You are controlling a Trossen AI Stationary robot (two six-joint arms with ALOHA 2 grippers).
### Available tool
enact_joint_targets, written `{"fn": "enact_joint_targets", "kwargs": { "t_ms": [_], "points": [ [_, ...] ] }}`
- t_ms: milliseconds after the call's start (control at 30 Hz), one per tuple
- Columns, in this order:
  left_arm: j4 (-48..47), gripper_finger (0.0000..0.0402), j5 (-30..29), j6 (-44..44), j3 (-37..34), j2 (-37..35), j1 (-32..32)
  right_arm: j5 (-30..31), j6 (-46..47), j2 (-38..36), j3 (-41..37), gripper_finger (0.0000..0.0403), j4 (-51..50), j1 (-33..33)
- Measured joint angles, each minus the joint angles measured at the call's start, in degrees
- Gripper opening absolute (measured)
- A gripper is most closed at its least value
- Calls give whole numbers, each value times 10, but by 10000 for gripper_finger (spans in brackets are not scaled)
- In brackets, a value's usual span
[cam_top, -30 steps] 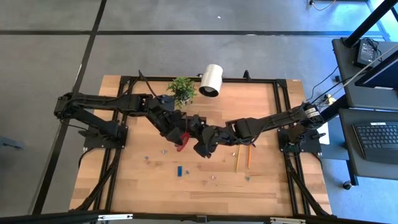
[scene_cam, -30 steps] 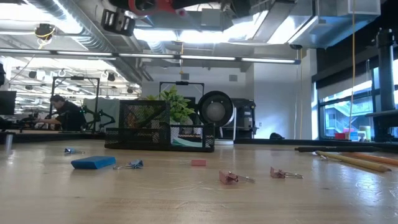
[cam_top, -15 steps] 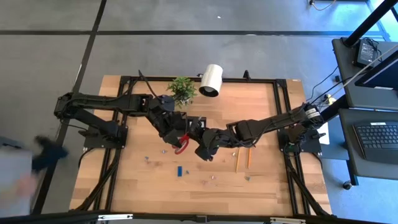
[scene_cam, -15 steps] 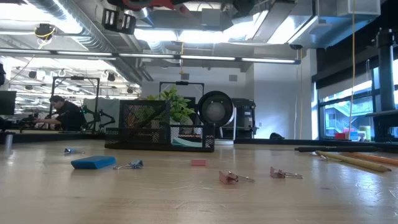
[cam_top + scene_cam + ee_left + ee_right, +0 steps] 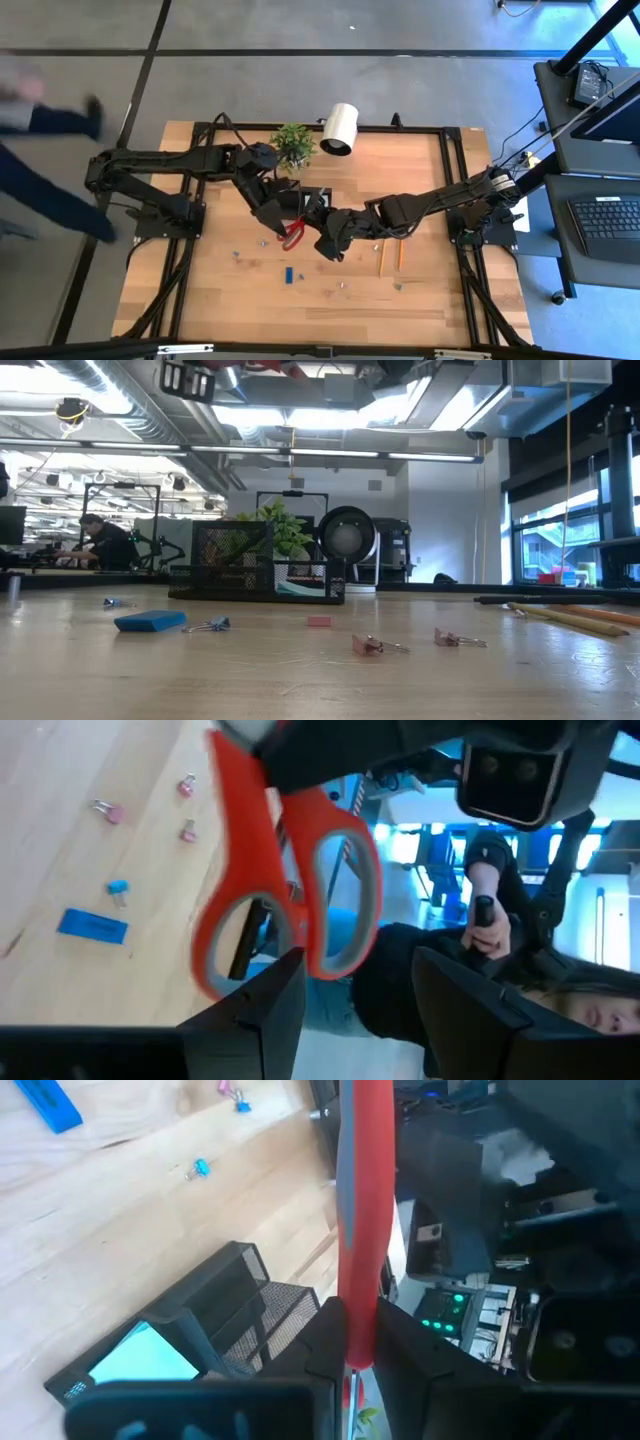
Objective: Pick and place office supplies into organizer
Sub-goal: Put the red scissors into the black desk organizer
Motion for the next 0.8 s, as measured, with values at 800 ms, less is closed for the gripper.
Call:
{"fn": "enact_joint_targets", "kwargs": {
  "t_ms": [800],
  "points": [
    [-31, 177, -507, 326, -15, -221, -46, -155, 526, 0, -100, 44, 360, -148]
  ]
}}
